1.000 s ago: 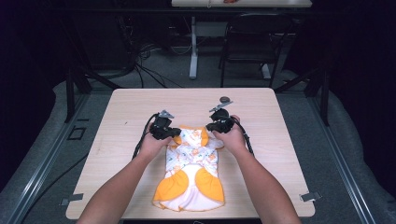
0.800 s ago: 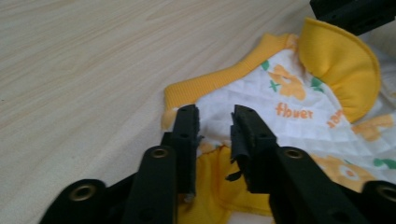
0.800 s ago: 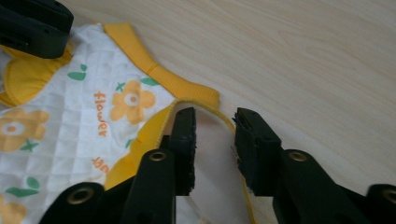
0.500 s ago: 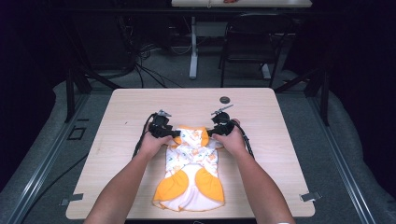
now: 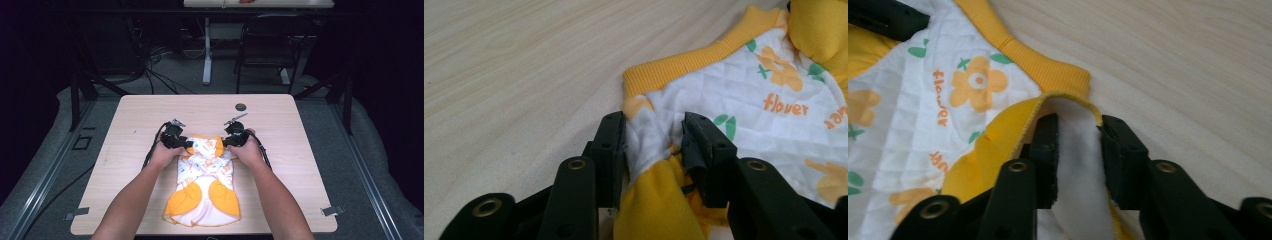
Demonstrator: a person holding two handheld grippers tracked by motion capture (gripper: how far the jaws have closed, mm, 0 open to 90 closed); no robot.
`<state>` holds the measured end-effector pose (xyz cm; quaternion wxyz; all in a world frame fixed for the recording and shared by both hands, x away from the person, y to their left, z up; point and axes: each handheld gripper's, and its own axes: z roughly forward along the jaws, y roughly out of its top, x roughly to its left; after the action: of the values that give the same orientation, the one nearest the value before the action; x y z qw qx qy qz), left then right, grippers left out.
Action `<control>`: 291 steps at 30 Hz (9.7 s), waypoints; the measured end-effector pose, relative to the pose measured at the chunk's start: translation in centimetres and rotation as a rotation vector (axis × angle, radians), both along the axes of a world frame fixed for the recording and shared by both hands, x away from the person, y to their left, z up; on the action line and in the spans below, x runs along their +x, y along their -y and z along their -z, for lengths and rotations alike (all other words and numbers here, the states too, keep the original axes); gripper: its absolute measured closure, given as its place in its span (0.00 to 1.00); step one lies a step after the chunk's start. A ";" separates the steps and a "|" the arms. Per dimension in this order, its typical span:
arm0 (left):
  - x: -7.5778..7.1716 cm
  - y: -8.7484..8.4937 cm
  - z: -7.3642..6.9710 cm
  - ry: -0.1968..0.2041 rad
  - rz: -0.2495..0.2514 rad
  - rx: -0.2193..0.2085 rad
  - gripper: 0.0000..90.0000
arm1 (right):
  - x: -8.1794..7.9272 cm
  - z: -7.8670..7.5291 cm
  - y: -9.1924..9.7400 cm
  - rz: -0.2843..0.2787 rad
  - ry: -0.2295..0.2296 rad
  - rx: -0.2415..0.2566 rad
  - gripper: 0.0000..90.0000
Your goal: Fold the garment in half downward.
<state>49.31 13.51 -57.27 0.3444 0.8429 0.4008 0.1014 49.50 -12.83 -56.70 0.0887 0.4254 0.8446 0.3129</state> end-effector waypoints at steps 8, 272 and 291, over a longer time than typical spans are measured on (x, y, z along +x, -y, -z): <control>-0.1 0.2 0.0 -0.016 0.012 -0.010 0.86 | 0.1 0.0 0.0 -0.003 -0.062 0.040 0.94; -8.3 -2.1 -0.2 0.033 0.052 -0.145 0.98 | -9.5 -0.5 -0.3 -0.119 0.114 0.017 0.98; -13.6 -3.3 -4.2 0.109 0.127 -0.194 0.84 | -15.4 -4.7 0.8 -0.186 0.216 0.023 0.80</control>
<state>35.68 16.77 -53.03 0.4515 0.8225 0.3351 0.0859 34.13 -13.60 -52.05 0.1448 0.3100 0.8622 0.3736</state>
